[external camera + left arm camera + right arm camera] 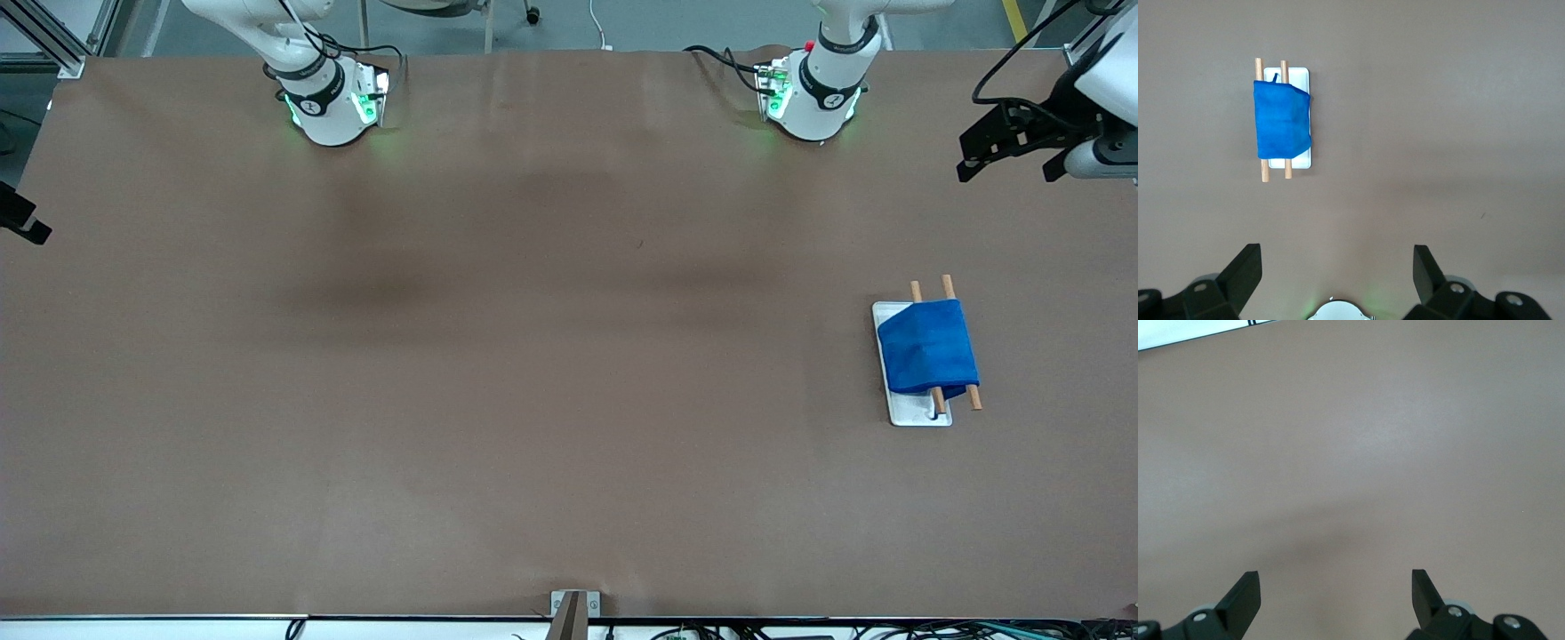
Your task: Right arm passes towel to left arm to hang
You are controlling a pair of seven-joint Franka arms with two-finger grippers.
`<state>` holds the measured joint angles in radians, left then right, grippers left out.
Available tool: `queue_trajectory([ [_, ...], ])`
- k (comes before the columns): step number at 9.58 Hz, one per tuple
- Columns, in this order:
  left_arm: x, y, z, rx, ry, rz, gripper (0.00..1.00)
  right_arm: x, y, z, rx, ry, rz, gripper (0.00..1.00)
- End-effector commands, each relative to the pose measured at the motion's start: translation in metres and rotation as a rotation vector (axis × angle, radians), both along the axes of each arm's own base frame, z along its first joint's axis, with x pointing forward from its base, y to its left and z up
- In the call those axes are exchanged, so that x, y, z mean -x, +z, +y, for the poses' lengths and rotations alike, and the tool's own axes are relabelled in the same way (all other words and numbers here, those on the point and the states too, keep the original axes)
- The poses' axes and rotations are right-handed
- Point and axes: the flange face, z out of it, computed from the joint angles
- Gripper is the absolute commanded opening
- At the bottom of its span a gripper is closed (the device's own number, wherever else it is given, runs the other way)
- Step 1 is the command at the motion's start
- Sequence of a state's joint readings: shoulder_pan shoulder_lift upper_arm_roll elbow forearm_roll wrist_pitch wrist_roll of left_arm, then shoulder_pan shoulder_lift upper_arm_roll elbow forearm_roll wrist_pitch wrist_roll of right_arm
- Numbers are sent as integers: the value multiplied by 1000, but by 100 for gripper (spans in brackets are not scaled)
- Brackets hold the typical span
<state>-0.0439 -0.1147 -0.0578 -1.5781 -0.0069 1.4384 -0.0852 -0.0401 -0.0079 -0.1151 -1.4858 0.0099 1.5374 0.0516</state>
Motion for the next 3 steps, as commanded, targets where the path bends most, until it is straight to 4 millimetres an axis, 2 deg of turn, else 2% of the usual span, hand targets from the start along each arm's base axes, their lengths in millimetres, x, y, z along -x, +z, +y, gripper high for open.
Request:
queue_trajectory([
  [1, -3, -17, 6, -12, -40, 36, 100, -1, 3, -1, 4, -4, -6, 100],
  [3, -8, -15, 6, -13, -86, 31, 100, -2, 4, -1, 4, -4, -10, 100],
])
